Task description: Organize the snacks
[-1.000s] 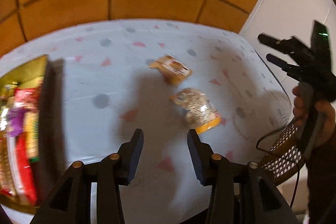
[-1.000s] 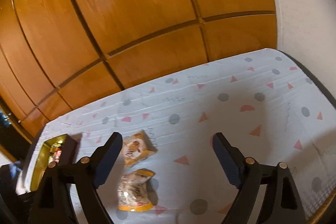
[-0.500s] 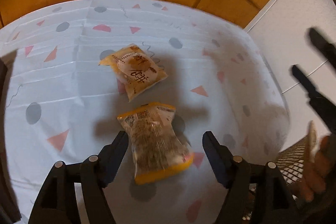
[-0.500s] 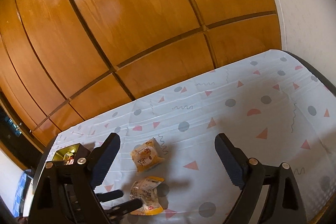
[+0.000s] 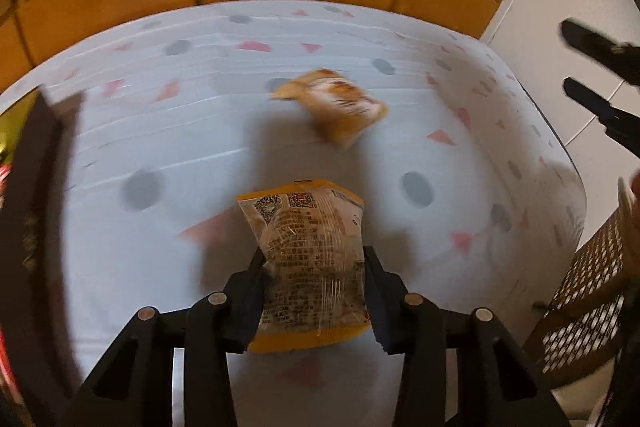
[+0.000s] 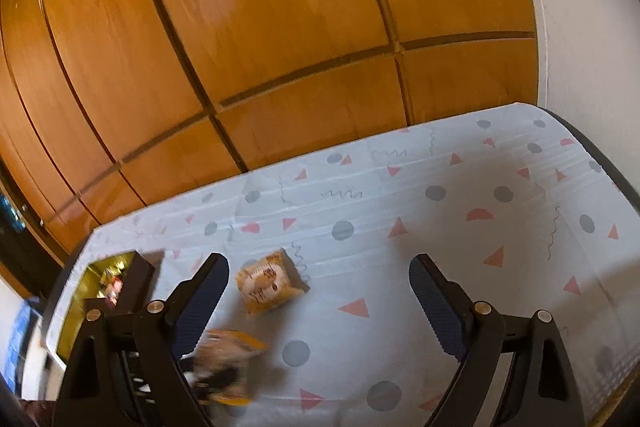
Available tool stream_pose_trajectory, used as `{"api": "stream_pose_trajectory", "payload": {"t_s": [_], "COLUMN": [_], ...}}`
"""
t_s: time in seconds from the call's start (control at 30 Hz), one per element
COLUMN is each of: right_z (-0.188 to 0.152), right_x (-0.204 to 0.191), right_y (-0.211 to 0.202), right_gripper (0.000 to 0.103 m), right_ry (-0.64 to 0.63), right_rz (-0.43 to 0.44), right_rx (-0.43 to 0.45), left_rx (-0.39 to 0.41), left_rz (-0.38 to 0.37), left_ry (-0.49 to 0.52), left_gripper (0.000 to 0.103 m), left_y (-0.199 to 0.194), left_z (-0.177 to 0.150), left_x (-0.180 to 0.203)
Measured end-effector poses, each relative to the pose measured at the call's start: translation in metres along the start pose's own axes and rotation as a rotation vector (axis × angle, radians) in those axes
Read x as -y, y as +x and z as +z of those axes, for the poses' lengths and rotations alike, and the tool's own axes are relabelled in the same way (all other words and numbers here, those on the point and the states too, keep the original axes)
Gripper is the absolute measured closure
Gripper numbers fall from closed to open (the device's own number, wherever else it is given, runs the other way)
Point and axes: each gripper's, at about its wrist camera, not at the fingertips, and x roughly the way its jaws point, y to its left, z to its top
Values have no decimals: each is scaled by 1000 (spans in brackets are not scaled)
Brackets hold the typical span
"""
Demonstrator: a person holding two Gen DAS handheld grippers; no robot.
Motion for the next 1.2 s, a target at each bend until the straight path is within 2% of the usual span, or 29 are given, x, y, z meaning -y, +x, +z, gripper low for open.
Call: {"api": "stream_pose_trajectory", "payload": {"t_s": [0.07,0.17,0.23,0.3,0.5,0.73,0.83,0.87,0.9,0.93,0.97,1.1,1.2], "right_z": [-2,-7,-14,-18,-15,-10,-15,-16,-19,-21,-22,-39,-53], "right_x": [1,1,-5,-21,-80,-103,-100,-99,-99,-99,-101,-106,-102], "right_y": [9,25,41,54,104,181,206,210,212,211,206,187,168], "right_gripper": [11,11,11,11,11,11,11,12,29,39,43,44,42], "right_ry": [9,38,39,-14,-246,-398,-398,-397,-402,-402,-402,-422,-363], "right_rz": [2,60,46,39,55,-16,-43,-47,-58,-61,-61,-63,-63], "right_rx": [-55,-154,-235,-307,-416,-493,-532,-535,-536,-538,-520,-534,-555], "left_rx": [32,67,93,102,118,124,127,129,130,135,138,149,152], "left_rz": [6,-7,-37,-51,-60,-59,-48,-47,-47,-46,-45,-35,-44], "left_ry": [4,-25,-39,-53,-57,-75,-67,-68,-69,-71,-73,-66,-73], "left_gripper": [58,58,58,58,57,56,56,56,56,56,56,56,56], "left_y": [-12,-16,-18,-15,-15,-16,-16,-16,-15,-15,-15,-17,-17], "left_z": [-13,-28,-34,-34,-36,-38,-39,-38,-38,-39,-39,-41,-42], "left_x": [-13,-31,-38,-39,-40,-42,-40,-39,-38,-38,-38,-36,-37]}}
